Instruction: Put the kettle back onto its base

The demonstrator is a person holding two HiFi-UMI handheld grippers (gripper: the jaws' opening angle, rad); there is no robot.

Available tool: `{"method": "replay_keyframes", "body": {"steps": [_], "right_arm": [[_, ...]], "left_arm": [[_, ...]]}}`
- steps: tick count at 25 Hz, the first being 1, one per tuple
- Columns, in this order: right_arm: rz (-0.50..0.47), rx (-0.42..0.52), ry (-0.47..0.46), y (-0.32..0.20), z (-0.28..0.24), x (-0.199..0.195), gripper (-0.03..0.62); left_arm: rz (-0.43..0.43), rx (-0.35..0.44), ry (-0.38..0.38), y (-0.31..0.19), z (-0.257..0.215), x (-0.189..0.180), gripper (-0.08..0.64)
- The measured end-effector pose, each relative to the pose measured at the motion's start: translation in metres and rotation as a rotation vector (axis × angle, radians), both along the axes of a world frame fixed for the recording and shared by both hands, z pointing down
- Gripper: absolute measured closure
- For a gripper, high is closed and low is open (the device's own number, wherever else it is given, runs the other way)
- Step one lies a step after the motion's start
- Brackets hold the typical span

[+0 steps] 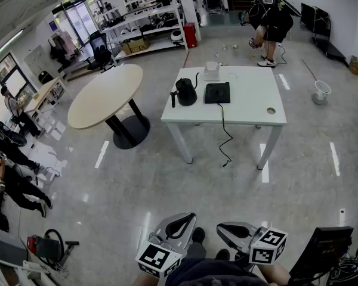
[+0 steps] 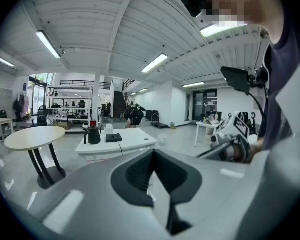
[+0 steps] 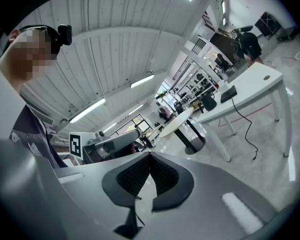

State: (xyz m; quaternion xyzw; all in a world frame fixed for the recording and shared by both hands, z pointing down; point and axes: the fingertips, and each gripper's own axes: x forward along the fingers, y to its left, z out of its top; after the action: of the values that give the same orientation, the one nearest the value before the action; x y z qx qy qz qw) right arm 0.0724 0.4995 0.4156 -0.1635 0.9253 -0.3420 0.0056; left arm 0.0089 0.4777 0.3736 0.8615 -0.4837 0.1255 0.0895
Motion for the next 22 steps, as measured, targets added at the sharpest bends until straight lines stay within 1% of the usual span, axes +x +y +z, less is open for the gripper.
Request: {"method": "replay_keyframes", "body": {"steps": [2, 5, 8, 10, 13, 15, 19, 22], "right_arm": [[0.031, 0.019, -0.009, -0.013, -0.004, 0.002, 0.592], [0.094, 0.022, -0.008, -0.037, -0.004, 0.006, 0.592], [0.16, 0.018, 0.036, -0.065, 0.001, 0.007, 0.592], [0.188, 0.018, 0.066, -0.083, -0.001, -0.001, 0.592], [0.198, 0.038, 0.126, -0.11, -0.006, -0.019, 0.592], [0.213, 0.037, 0.167, -0.131, -0.008, -0.032, 0.592], [0.229, 0.002, 0.188, -0.171, -0.006, -0.064, 0.592], [0.196, 0.013, 0.203, -0.196, -0.005, -0.089, 0.592]], "left_arm": [[0.022, 0.006, 0.004, -0.016, 0.001, -0.001, 0.558], [0.067, 0.013, 0.015, -0.043, 0.003, -0.001, 0.558], [0.116, 0.014, 0.049, -0.074, 0.006, -0.003, 0.558], [0.146, 0.005, 0.074, -0.096, 0.009, -0.007, 0.558], [0.194, -0.004, 0.118, -0.132, 0.01, -0.016, 0.558], [0.213, -0.009, 0.147, -0.157, 0.009, -0.029, 0.558], [0.218, -0.018, 0.189, -0.203, 0.006, -0.063, 0.558], [0.209, -0.001, 0.189, -0.226, 0.005, -0.084, 0.558]]}}
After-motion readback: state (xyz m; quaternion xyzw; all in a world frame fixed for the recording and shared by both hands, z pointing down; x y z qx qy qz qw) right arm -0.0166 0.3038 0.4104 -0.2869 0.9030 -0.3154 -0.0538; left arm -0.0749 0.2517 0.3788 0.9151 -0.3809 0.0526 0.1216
